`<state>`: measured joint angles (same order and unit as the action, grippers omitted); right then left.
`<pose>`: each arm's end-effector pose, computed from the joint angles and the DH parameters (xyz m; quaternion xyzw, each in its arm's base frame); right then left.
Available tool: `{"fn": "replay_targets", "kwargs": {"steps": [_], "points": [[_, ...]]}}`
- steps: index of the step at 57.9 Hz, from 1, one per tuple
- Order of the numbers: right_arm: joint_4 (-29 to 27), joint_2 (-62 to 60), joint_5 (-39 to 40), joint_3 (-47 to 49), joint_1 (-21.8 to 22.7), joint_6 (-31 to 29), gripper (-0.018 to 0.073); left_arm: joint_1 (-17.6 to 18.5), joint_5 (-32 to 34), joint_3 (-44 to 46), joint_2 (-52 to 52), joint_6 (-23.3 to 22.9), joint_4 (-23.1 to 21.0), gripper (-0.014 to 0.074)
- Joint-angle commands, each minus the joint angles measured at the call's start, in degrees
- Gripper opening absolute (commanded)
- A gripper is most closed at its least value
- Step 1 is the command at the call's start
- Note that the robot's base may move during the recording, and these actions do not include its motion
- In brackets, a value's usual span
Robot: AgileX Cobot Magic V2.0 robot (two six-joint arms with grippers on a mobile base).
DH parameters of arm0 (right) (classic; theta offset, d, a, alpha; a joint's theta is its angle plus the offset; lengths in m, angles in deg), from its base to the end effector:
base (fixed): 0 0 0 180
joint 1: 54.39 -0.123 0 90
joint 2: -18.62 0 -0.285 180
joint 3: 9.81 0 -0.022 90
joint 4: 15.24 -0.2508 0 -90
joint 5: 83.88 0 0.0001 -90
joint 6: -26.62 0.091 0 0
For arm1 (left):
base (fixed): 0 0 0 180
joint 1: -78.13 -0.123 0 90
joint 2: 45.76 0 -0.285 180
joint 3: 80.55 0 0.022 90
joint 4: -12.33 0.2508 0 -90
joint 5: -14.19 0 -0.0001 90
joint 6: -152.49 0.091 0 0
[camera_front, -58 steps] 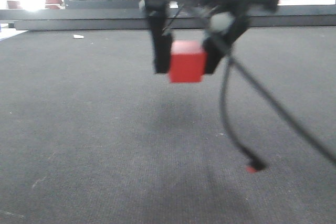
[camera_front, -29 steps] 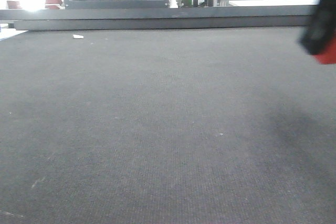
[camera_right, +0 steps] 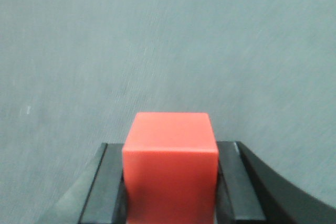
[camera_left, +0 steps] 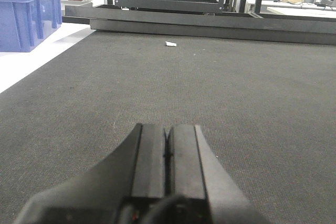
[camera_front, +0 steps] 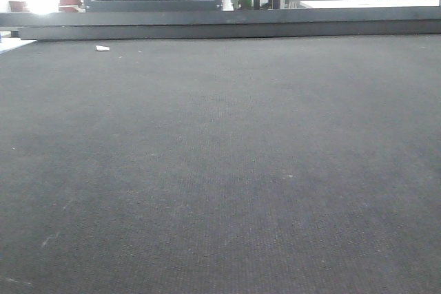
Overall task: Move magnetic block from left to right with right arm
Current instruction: 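Hold the red cube in the right gripper while the base waits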
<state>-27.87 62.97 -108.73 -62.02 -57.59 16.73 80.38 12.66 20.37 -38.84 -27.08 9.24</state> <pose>0.1249 0.0154 0.2688 -0.0348 0.8685 0.0606 0.4907 0.0566 -0.0024 0.2006 -0.0019 0.6917 -0.0314 0.7215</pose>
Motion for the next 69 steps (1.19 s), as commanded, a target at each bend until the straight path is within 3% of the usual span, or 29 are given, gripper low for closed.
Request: {"fn": "replay_targets", "kwargs": {"steps": [1, 19, 36, 48, 53, 63, 69], "points": [[-0.9, -4.9, 9.9, -1.6, 0.5, -0.8, 0.0271, 0.2, 4.8, -0.5, -0.5, -0.4, -0.1, -0.0126], [-0.9, -23.0, 22.3, -8.3, 0.5, -0.8, 0.0271, 0.2, 4.8, -0.5, -0.5, -0.4, -0.1, -0.0126], [-0.2, -33.9, 20.5, -8.5, 0.5, -0.8, 0.0271, 0.2, 4.8, -0.5, -0.5, -0.4, -0.1, -0.0126], [8.9, -35.0, 17.4, -8.5, 0.5, -0.7, 0.0271, 0.2, 4.8, -0.5, -0.5, -0.4, -0.1, -0.0126], [9.3, -35.0, 17.3, -8.6, 0.5, 2.9, 0.0267, 0.2, 4.8, -0.5, -0.5, -0.4, -0.1, -0.0126], [12.3, -35.0, 19.1, -10.4, 0.5, 15.9, 0.0265, 0.2, 4.8, -0.5, -0.5, -0.4, -0.1, -0.0126], [12.6, -35.0, 19.4, -11.0, 0.5, 16.5, 0.0265, 0.2, 4.8, -0.5, -0.5, -0.4, -0.1, -0.0126]]}}
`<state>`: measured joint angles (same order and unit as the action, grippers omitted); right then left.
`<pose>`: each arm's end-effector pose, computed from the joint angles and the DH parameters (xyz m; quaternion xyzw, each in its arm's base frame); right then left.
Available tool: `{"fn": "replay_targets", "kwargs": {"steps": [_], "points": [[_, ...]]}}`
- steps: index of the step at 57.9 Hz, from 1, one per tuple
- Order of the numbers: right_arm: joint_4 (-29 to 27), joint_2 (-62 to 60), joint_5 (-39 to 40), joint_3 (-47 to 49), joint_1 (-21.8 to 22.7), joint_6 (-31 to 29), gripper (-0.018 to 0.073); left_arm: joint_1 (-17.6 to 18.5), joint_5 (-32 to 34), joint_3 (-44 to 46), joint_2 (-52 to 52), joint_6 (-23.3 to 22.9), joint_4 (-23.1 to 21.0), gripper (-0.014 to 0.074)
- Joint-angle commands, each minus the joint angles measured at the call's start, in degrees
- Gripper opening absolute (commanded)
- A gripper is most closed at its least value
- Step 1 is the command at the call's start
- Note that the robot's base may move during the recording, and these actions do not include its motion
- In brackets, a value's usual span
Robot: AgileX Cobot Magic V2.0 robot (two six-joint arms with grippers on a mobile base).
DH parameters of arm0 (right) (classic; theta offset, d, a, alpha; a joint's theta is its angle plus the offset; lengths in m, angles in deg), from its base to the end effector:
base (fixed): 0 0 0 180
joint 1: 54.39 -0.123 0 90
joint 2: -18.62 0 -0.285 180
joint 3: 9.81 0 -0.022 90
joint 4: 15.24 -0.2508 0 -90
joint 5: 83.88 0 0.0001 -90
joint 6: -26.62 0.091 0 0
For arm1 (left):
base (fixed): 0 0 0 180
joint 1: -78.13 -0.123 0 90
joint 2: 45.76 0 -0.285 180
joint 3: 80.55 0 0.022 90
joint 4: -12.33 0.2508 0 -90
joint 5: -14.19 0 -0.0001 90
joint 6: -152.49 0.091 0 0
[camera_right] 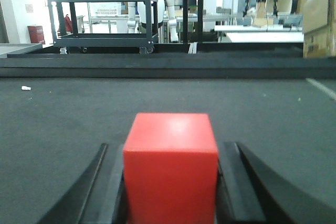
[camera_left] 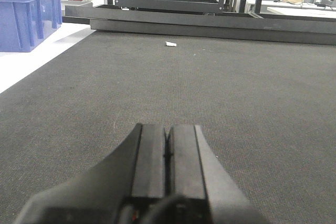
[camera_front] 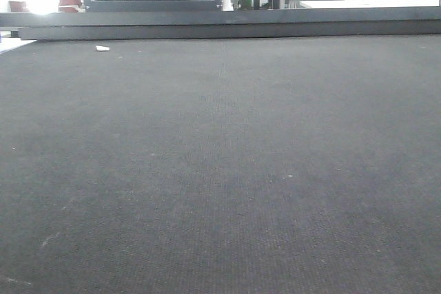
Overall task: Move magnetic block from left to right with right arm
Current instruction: 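Hold the red cube in the right gripper while the base waits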
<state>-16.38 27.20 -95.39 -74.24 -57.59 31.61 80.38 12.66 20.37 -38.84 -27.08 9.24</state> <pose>0.0421 0.0027 0.2684 0.0156 0.6723 0.0614 0.7376 0.0566 -0.0024 0.2006 -0.0019 0.6917 -0.0314 0.7215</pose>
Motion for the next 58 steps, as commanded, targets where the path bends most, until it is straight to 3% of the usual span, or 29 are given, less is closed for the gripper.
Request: {"fn": "replay_targets", "kwargs": {"steps": [1, 30, 43, 58], "points": [[1.1, 0.7, 6.1, 1.1, 0.5, 1.6, 0.0265, 0.2, 4.8, -0.5, -0.5, -0.4, -0.1, -0.0126], [1.1, 0.7, 6.1, 1.1, 0.5, 0.6, 0.0265, 0.2, 4.8, -0.5, -0.5, -0.4, -0.1, -0.0126], [7.0, 0.7, 6.2, 1.1, 0.5, -2.3, 0.0265, 0.2, 4.8, -0.5, -0.5, -0.4, -0.1, -0.0126], [7.0, 0.7, 6.3, 1.1, 0.5, -2.3, 0.0265, 0.2, 4.8, -0.5, -0.5, -0.4, -0.1, -0.0126]]}}
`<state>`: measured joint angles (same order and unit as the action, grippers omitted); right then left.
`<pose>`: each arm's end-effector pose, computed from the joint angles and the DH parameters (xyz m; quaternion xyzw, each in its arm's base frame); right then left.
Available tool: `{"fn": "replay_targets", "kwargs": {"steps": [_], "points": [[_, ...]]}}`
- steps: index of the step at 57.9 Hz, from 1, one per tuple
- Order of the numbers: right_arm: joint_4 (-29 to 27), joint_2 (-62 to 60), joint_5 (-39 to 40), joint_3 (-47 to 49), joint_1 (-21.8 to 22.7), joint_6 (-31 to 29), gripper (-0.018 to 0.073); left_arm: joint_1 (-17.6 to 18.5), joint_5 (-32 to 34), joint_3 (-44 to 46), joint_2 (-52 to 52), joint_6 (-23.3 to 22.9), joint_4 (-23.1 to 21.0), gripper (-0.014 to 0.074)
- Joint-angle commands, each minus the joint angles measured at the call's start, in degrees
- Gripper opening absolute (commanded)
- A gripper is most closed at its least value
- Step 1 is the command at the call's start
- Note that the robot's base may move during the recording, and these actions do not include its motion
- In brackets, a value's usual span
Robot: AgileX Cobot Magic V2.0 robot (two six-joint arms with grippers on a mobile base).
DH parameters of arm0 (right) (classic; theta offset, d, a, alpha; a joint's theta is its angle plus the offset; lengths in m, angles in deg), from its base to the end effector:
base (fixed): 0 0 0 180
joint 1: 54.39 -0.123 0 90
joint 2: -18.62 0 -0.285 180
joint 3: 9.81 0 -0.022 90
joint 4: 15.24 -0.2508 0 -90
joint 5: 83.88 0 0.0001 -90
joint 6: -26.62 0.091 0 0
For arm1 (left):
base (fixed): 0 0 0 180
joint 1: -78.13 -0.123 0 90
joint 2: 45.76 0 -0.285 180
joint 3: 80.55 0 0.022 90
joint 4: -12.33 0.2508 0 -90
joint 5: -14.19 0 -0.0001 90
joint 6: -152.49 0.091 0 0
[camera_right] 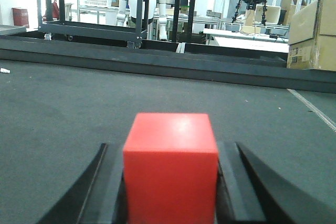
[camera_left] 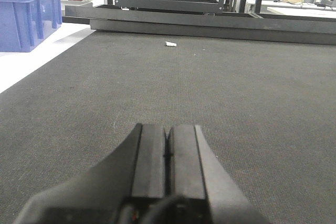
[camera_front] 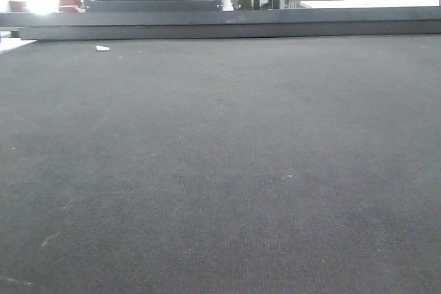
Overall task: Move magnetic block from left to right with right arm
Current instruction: 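Hold the red cube in the right gripper while the base waits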
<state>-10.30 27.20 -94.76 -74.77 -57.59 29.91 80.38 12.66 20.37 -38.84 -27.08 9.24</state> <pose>0.0431 0.0009 0.2665 -0.0219 0.6712 0.0051 0.7409 0.0566 -0.0024 0.2006 -0.0019 0.6917 -0.0314 0.7215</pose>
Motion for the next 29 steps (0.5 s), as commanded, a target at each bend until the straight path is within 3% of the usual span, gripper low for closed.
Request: {"fn": "replay_targets", "kwargs": {"steps": [1, 29], "points": [[0.9, 0.7, 5.6, 1.6, 0.5, -0.6, 0.0265, 0.2, 4.8, -0.5, -0.5, -0.4, -0.1, -0.0126], [0.9, 0.7, 5.6, 1.6, 0.5, -0.6, 0.0265, 0.2, 4.8, -0.5, -0.5, -0.4, -0.1, -0.0126]]}}
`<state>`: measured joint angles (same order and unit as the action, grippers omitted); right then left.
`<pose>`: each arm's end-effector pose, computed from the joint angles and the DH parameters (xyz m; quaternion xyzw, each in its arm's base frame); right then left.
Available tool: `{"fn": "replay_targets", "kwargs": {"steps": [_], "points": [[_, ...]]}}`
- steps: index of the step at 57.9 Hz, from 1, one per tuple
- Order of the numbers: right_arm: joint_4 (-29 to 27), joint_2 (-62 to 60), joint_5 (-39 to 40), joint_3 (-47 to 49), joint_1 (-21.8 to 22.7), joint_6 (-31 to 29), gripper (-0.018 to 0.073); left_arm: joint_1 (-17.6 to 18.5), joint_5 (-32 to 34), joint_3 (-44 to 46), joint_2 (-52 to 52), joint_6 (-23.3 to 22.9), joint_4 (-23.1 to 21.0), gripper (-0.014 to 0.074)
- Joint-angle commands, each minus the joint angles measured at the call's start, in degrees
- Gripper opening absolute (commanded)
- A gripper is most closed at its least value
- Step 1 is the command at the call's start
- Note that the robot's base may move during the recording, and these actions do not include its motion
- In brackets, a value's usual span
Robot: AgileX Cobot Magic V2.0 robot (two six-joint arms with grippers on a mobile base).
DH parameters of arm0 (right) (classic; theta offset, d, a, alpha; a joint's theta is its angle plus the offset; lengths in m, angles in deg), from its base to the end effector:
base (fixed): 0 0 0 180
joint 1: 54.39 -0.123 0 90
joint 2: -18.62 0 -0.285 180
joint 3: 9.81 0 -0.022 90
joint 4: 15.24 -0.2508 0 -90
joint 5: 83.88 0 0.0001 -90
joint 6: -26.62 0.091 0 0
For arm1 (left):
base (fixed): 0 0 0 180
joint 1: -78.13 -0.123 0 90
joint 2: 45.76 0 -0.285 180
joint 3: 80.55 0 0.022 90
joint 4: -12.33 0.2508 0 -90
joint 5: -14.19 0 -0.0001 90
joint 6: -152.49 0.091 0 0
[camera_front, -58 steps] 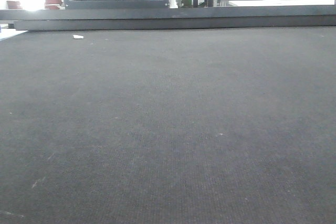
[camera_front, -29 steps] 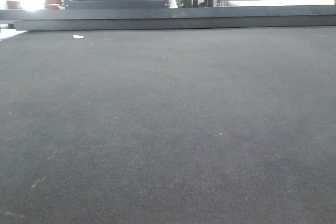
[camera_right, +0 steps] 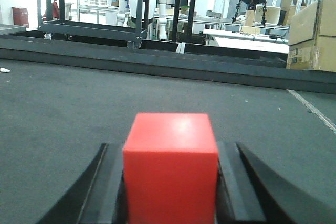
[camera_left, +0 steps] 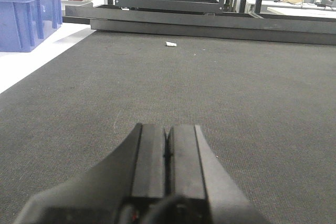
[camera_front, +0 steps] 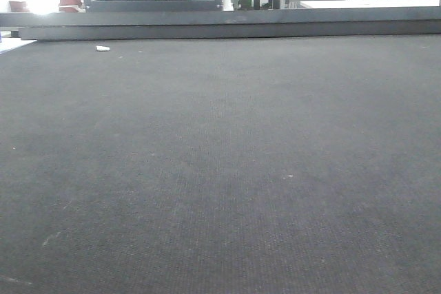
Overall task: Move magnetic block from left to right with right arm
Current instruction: 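Hold the red cube in the right gripper while the base waits, then drive the base away from the table carrying the cube in the right gripper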
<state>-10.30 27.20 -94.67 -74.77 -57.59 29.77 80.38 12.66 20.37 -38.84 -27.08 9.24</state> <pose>0.0430 0.0009 0.2666 -0.0227 0.6706 0.0043 0.7414 0.0566 -0.0024 0.2006 -0.0019 0.6917 -0.0314 0.7215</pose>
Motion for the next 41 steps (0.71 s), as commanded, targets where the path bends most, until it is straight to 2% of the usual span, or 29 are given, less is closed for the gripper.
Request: {"fn": "replay_targets", "kwargs": {"steps": [1, 41], "points": [[0.9, 0.7, 5.5, 1.6, 0.5, -0.5, 0.0265, 0.2, 4.8, -0.5, -0.5, -0.4, -0.1, -0.0126], [0.9, 0.7, 5.5, 1.6, 0.5, -0.5, 0.0265, 0.2, 4.8, -0.5, -0.5, -0.4, -0.1, -0.0126]]}}
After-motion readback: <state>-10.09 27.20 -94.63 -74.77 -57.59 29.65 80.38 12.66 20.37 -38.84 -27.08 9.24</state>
